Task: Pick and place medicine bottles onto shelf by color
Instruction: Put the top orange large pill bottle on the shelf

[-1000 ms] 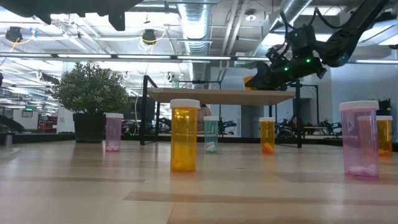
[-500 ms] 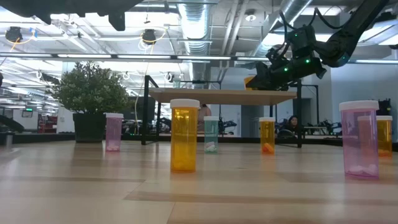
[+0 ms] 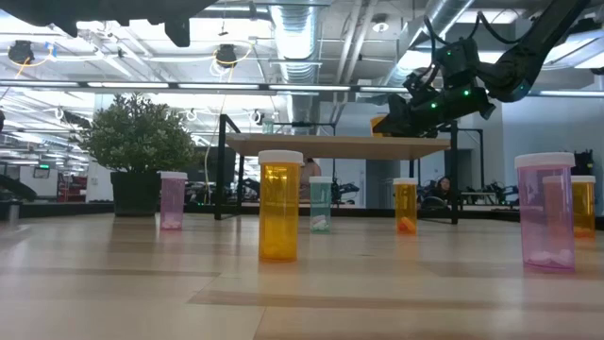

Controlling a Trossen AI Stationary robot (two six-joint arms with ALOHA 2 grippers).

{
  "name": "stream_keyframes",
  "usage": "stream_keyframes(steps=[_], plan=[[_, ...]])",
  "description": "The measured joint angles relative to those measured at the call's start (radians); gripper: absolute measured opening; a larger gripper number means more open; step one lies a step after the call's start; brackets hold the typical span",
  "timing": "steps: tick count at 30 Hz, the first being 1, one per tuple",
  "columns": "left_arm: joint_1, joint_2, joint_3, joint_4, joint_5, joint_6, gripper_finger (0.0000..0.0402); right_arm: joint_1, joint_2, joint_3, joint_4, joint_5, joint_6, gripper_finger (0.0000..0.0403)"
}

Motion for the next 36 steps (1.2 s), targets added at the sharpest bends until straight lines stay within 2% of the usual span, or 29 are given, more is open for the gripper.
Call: stream_keyframes(steps=[16, 36], plan=[[0.000, 0.000, 0.000, 0.000, 0.000, 0.000, 0.0000, 0.028, 0.000, 0.000, -0.006, -0.001, 0.001, 0.0230], [0.000, 0.000, 0.000, 0.000, 0.000, -0.005, 0.0000, 0.028, 0.001, -0.001, -0.038, -0.060, -0.020, 0.0230]])
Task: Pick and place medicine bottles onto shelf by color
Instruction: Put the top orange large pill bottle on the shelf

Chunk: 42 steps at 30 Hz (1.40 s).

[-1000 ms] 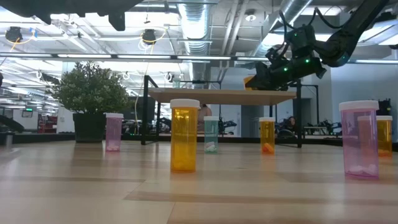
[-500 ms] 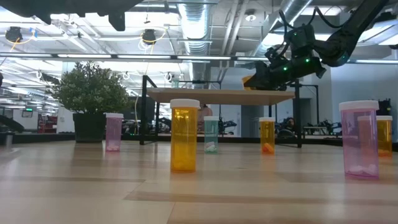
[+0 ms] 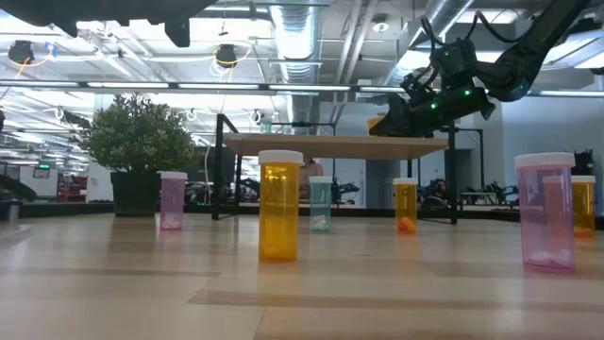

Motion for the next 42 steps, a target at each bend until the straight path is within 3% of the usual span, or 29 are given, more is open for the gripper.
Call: stream_keyframes(steps=[9, 19, 35, 42], plan=[[0.000, 0.000, 0.000, 0.000, 0.000, 0.000, 0.0000, 0.000, 0.000, 0.000, 0.004, 0.001, 0.004, 0.0232], [0.000, 0.000, 0.000, 0.000, 0.000, 0.001, 0.0000, 0.011, 0.000, 0.000, 0.008, 0.006, -0.010, 0.0271], [0.000, 0.000, 0.000, 0.000, 0.000, 0.001, 0.0000, 0.014, -0.031, -0.003, 0.006, 0.002, -0.035, 0.0271], [0.000, 0.000, 0.000, 0.000, 0.000, 0.001, 0.0000, 0.014, -0.032, -0.003, 0.010, -0.003, 0.044, 0.0271]])
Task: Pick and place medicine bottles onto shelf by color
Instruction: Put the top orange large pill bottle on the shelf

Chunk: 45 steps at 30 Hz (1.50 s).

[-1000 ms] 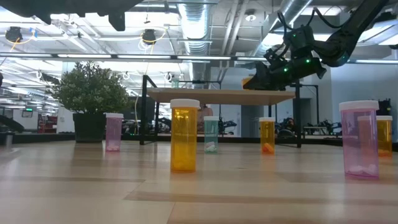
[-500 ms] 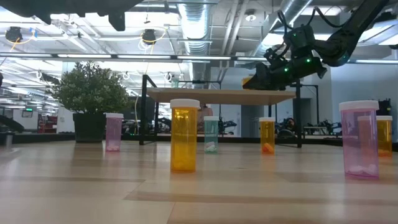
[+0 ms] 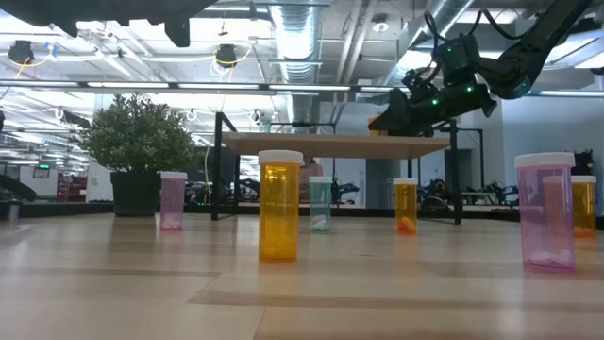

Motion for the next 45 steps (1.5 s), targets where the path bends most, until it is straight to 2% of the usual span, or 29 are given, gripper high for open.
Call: stream_keyframes(steps=[11, 22, 33, 45], plan=[[0.000, 0.000, 0.000, 0.000, 0.000, 0.000, 0.0000, -0.004, -0.002, 0.003, -0.005, -0.070, 0.071, 0.0271], [0.000, 0.000, 0.000, 0.000, 0.000, -0.001, 0.0000, -0.008, -0.002, 0.004, -0.003, -0.079, 0.209, 0.0271], [0.000, 0.000, 0.000, 0.000, 0.000, -0.003, 0.0000, -0.065, -0.004, 0.006, 0.026, -0.182, 0.374, 0.0270], [0.000, 0.000, 0.000, 0.000, 0.000, -0.003, 0.0000, -0.069, -0.002, 0.005, 0.051, -0.183, 0.437, 0.0270]])
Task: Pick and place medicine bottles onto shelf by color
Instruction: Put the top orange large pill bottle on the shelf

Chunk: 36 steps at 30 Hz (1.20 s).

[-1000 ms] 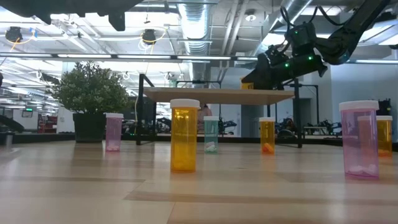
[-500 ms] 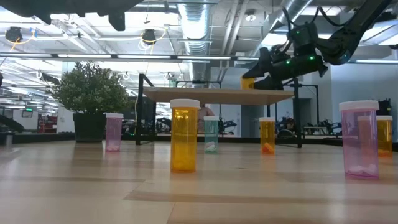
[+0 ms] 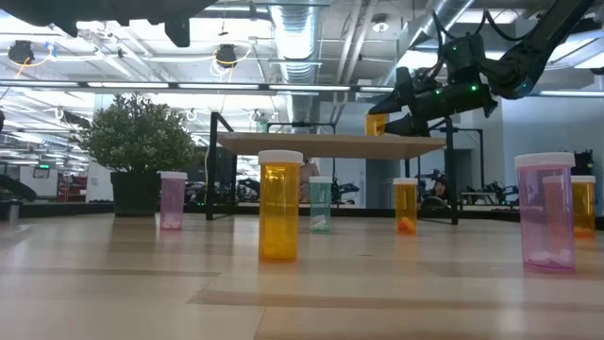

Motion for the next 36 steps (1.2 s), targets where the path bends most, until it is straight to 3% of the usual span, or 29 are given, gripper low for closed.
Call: stream_keyframes(steps=[4, 24, 36], plan=[[0.000, 0.000, 0.000, 0.000, 0.000, 0.000, 0.0000, 0.000, 0.000, 0.000, -0.003, 0.002, -0.010, 0.0270], [0.000, 0.000, 0.000, 0.000, 0.000, 0.000, 0.0000, 0.049, 0.000, 0.000, -0.079, 0.037, -0.379, 0.0270], [0.000, 0.000, 0.000, -0.002, 0.000, 0.002, 0.0000, 0.048, 0.002, -0.001, -0.079, 0.068, -0.442, 0.0270]])
